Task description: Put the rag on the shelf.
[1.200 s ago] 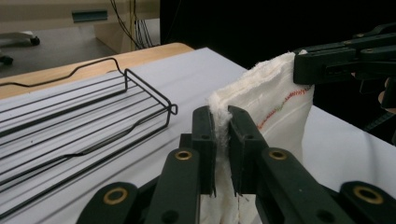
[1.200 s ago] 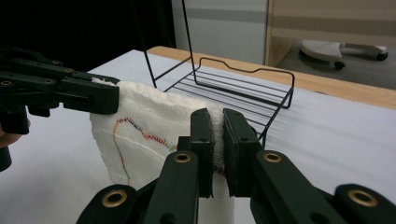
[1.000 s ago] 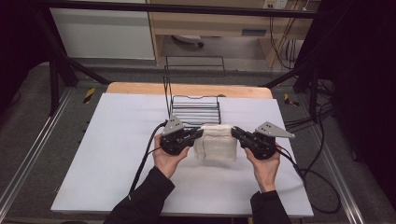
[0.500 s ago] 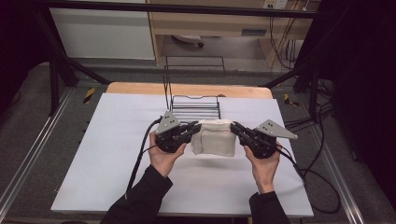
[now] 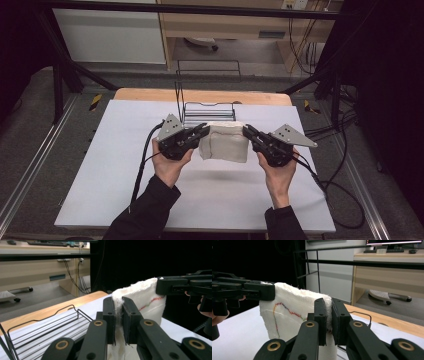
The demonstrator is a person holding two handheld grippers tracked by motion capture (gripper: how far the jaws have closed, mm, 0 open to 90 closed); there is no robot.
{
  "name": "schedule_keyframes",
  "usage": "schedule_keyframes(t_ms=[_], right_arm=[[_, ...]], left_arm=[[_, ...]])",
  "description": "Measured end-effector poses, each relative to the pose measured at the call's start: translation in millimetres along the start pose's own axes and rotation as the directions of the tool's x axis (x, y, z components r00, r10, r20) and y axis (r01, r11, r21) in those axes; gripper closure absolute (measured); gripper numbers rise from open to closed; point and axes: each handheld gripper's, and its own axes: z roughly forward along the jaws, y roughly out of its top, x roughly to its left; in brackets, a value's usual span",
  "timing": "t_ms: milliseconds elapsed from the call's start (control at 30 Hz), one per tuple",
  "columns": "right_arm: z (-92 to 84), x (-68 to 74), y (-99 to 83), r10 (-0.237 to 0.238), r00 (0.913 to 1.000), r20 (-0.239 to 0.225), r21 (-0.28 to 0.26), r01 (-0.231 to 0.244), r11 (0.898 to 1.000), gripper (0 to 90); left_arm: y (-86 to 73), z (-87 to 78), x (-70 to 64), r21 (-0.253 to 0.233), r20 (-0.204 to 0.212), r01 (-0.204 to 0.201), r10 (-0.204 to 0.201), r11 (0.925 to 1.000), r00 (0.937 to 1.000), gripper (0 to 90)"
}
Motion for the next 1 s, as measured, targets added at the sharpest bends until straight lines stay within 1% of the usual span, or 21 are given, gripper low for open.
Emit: schedule_keyframes(t_ms=[200, 400, 600, 633, 667, 1000], right_arm=[[1.5, 3.6, 8.5, -0.007, 1.0, 0.002, -0.031, 0.007, 0.999, 83.7], [3.4, 7.4, 14.5, -0.02, 0.9998, 0.004, -0.045, 0.02, 0.999, 83.8], [6.7, 11.5, 24.7, -0.026, 0.9996, 0.006, -0.077, 0.027, 0.997, 83.8], [6.7, 11.5, 24.7, -0.026, 0.9996, 0.006, -0.077, 0.027, 0.997, 83.8], [7.6, 13.1, 27.5, -0.036, 0.9993, 0.01, -0.083, 0.037, 0.996, 83.8], [12.5, 16.6, 39.0, -0.044, 0.999, 0.008, -0.113, 0.045, 0.993, 83.8]], left_arm=[[8.2, -4.8, 0.7, -0.025, -0.004, -0.009, 0.009, 0.9996, 1.0, 82.1], [14.9, -9.0, 3.5, -0.042, -0.012, -0.011, 0.011, 0.9991, 0.9999, 82.2], [21.5, -13.2, 6.1, -0.063, -0.021, -0.018, 0.017, 0.9978, 0.9996, 82.2], [22.5, -13.5, 6.4, -0.07, -0.022, -0.015, 0.014, 0.9974, 0.9997, 82.2], [23.6, -14.4, 7.0, -0.072, -0.023, -0.017, 0.016, 0.9972, 0.9996, 82.2], [36.5, -19.9, 11.9, -0.106, -0.035, -0.026, 0.022, 0.9941, 0.9991, 82.2]])
